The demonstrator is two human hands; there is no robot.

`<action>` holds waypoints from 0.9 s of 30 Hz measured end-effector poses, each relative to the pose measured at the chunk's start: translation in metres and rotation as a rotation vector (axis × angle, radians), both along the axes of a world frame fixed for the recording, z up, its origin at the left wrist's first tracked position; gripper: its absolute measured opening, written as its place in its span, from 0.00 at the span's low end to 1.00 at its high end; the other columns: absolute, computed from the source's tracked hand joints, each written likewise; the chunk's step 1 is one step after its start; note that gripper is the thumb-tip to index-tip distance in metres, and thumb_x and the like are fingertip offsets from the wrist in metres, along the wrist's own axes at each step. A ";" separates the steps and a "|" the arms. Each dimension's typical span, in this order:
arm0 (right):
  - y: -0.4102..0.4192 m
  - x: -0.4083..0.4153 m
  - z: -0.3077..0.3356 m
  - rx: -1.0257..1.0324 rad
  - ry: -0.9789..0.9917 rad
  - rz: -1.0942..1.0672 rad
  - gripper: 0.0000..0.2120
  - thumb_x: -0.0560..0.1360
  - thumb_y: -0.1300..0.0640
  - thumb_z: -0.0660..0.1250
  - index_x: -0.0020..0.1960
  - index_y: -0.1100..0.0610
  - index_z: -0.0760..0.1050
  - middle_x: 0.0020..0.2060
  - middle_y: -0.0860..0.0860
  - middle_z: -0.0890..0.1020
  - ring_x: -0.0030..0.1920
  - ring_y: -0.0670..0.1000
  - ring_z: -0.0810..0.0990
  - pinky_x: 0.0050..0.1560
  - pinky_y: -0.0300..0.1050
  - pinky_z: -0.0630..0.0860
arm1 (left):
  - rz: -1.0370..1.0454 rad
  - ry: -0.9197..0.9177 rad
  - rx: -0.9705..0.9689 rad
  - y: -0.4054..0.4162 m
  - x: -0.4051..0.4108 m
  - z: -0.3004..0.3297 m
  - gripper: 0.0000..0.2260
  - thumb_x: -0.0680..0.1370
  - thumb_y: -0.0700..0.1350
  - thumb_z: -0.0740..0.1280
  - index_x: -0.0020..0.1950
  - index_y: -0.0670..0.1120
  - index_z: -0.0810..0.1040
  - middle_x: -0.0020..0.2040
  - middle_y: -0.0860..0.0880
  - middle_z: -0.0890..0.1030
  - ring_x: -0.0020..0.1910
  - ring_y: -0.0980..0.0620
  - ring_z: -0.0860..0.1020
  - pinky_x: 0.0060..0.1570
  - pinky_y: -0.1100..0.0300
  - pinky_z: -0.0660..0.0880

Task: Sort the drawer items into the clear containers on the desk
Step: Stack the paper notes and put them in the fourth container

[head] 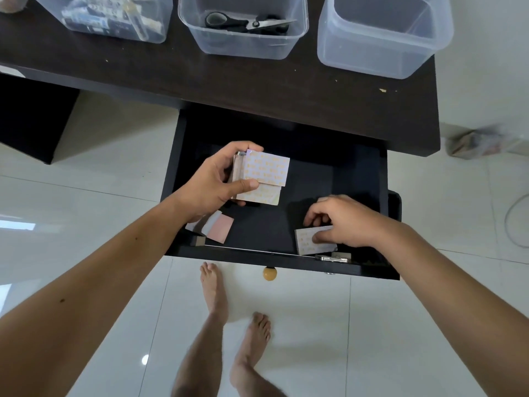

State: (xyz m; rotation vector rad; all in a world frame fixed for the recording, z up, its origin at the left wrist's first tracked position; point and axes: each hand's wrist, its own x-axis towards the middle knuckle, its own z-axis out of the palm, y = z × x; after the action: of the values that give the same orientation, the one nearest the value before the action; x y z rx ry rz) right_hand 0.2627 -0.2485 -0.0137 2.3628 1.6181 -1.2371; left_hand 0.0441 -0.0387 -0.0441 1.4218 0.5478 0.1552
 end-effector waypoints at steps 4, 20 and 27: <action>-0.002 -0.001 -0.001 -0.007 0.006 0.007 0.11 0.76 0.52 0.78 0.56 0.43 0.83 0.50 0.41 0.77 0.51 0.42 0.76 0.53 0.43 0.77 | -0.013 0.008 0.016 0.000 0.001 -0.001 0.26 0.80 0.37 0.73 0.73 0.55 0.73 0.67 0.49 0.79 0.67 0.43 0.80 0.45 0.49 0.86; 0.002 -0.008 0.023 0.087 0.245 -0.202 0.08 0.79 0.55 0.75 0.53 0.43 0.81 0.50 0.45 0.85 0.50 0.46 0.83 0.54 0.45 0.82 | -0.011 0.030 0.012 -0.002 0.002 0.003 0.25 0.80 0.35 0.73 0.72 0.56 0.74 0.68 0.49 0.79 0.68 0.42 0.80 0.45 0.53 0.85; 0.023 -0.009 0.046 0.388 0.416 -0.392 0.10 0.79 0.59 0.75 0.57 0.47 0.84 0.52 0.46 0.87 0.53 0.47 0.86 0.61 0.49 0.83 | -0.078 0.040 -0.007 -0.005 -0.001 0.006 0.24 0.79 0.31 0.73 0.69 0.51 0.74 0.66 0.47 0.79 0.65 0.44 0.80 0.49 0.40 0.86</action>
State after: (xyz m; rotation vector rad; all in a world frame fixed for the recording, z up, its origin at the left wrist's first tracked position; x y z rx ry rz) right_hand 0.2539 -0.2256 0.0319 2.9256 1.6757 -1.7182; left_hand 0.0435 -0.0440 -0.0377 1.4400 0.5242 0.0625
